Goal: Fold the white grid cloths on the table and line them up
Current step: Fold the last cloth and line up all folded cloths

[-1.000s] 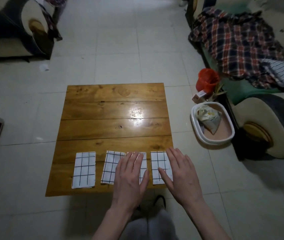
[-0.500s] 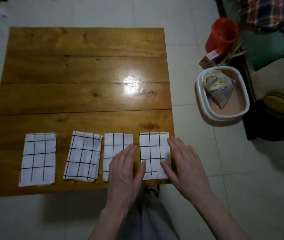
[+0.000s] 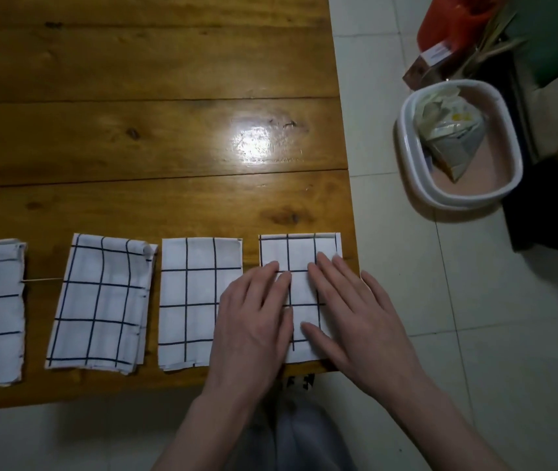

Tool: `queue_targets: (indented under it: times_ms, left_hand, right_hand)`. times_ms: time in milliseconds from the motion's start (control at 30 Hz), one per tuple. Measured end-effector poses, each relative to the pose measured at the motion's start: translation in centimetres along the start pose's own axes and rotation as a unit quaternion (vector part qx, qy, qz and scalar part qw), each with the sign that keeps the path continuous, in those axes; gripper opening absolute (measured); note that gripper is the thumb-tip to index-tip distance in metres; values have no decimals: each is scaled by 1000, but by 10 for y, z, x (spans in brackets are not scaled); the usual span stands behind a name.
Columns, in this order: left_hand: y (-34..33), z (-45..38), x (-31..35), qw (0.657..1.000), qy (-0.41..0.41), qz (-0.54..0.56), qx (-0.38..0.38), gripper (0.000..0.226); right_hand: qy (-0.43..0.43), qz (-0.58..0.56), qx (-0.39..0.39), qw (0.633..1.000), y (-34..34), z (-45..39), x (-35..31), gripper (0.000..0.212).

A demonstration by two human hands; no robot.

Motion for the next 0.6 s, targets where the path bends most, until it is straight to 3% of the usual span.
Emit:
queue_targets:
  times_ms: [600]
  left_hand:
    - [-5,-6,11,999,-14,-40,12,48]
  right_hand:
    - [24,30,-20,999,-4,-2,17,75]
Point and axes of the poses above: each hand's wrist, its own z-axis away from the middle knuckle, its own y-axis out of the back of the hand, x = y × z, the point moved 9 cm from there along -z, towards the middle knuckle, and after that the axes turned 5 degrees about -y, right-handed, at the moved point
